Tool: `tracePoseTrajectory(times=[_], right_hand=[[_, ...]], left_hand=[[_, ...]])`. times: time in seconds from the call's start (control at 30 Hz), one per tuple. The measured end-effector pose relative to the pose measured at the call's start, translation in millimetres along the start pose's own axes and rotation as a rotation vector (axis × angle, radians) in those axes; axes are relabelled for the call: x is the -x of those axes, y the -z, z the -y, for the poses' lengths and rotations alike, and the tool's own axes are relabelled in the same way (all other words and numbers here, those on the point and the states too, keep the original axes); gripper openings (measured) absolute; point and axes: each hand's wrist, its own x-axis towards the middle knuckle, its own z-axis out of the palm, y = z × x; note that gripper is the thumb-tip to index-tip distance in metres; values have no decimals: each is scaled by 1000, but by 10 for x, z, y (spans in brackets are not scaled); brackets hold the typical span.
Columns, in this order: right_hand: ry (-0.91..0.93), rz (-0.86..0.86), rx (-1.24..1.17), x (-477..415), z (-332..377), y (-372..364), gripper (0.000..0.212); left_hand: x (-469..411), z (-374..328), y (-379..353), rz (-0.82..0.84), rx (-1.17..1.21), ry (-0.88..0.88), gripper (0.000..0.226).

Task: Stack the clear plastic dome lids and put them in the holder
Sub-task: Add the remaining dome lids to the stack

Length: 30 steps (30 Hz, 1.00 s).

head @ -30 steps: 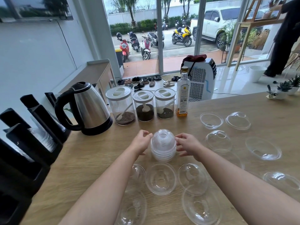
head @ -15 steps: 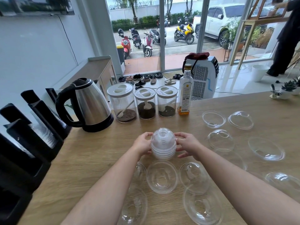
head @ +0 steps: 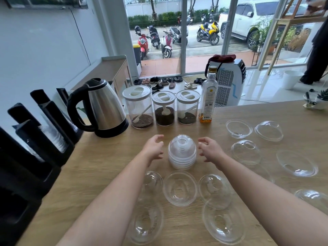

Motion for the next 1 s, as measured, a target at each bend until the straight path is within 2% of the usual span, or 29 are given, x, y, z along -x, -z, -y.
tracePoseTrajectory(times=[0.13,0.23,0.3,0.43,0.53,0.6,0.73,0.9,1.0], right_hand=[[372,-173,319,88,169,42,18],[581,-111,432,322,437,-18,7],[604,73,481,502,590,-113,5],[632,440,753,831,701,-439,8],[639,599,852,1017,619,-660,10],[680,604,945,1094,531,-782,17],[730,508,1136,1141,374,-957,34],[799,440,1207,1146,310,-1039,21],[754,446,1147,1133,308,-1034,16]], left_hand=[[91,-78,381,-99,-109,-106,17],[259,-22,632,-170,-238,-161,8],[384,63,735,-146,-324,-157,8],[599,305,822,-10,-492,-86,17],[695,459,803,23,-554,-70,21],[742,538,775,-4,-579,-63,22],[787,610,696,-107,-630,-63,22],[796,606,658,-161,-671,-60,20],[793,626,678,-172,-677,-50,21]])
